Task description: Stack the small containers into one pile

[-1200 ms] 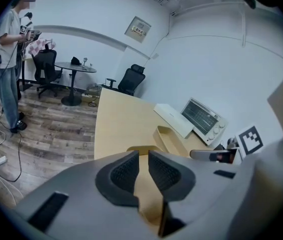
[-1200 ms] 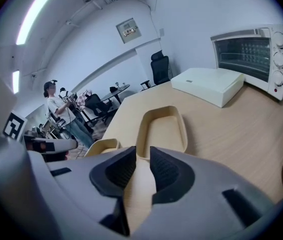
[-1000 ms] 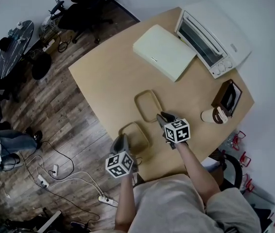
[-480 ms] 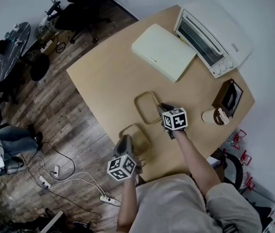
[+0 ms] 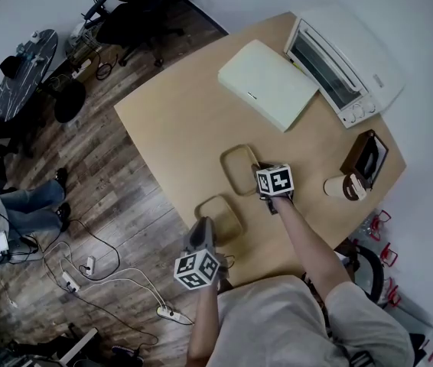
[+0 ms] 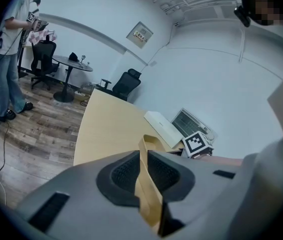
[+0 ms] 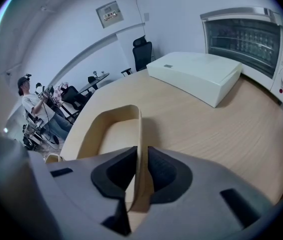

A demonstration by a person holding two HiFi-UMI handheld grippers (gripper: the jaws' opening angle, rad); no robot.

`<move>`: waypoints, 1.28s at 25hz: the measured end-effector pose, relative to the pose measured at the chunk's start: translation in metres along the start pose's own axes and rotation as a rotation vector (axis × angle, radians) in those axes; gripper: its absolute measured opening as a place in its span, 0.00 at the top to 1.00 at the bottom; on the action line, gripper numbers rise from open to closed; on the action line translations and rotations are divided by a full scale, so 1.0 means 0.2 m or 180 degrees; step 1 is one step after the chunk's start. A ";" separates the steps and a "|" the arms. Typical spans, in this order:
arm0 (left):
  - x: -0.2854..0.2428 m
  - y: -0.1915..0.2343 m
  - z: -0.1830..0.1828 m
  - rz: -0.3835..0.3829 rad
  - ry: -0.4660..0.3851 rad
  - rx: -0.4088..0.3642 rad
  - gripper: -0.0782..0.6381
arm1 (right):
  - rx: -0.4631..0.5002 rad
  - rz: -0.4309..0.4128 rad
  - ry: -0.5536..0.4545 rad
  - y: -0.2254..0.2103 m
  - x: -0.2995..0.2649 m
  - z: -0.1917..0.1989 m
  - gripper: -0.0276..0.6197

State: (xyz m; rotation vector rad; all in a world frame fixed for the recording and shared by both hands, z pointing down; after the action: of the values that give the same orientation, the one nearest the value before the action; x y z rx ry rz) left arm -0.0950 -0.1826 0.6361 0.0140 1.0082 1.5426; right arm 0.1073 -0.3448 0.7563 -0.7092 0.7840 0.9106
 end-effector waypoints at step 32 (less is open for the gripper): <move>0.37 0.02 0.04 -0.0096 -0.0197 -0.0086 0.83 | -0.0212 -0.0305 -0.0419 0.38 0.46 0.16 0.94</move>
State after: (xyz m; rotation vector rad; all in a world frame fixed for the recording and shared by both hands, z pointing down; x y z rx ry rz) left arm -0.1138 -0.1167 0.6057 0.0271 0.9347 1.5193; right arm 0.0853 -0.2482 0.6828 -0.7311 0.6005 0.8903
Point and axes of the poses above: the fingertips, and each gripper's own axes: x backward along the fingers, y to its left, z out of its underside, the point moved 3 cm from there along x, backward along the fingers, and after that the axes turned 6 degrees about x, right-handed, at the moved point
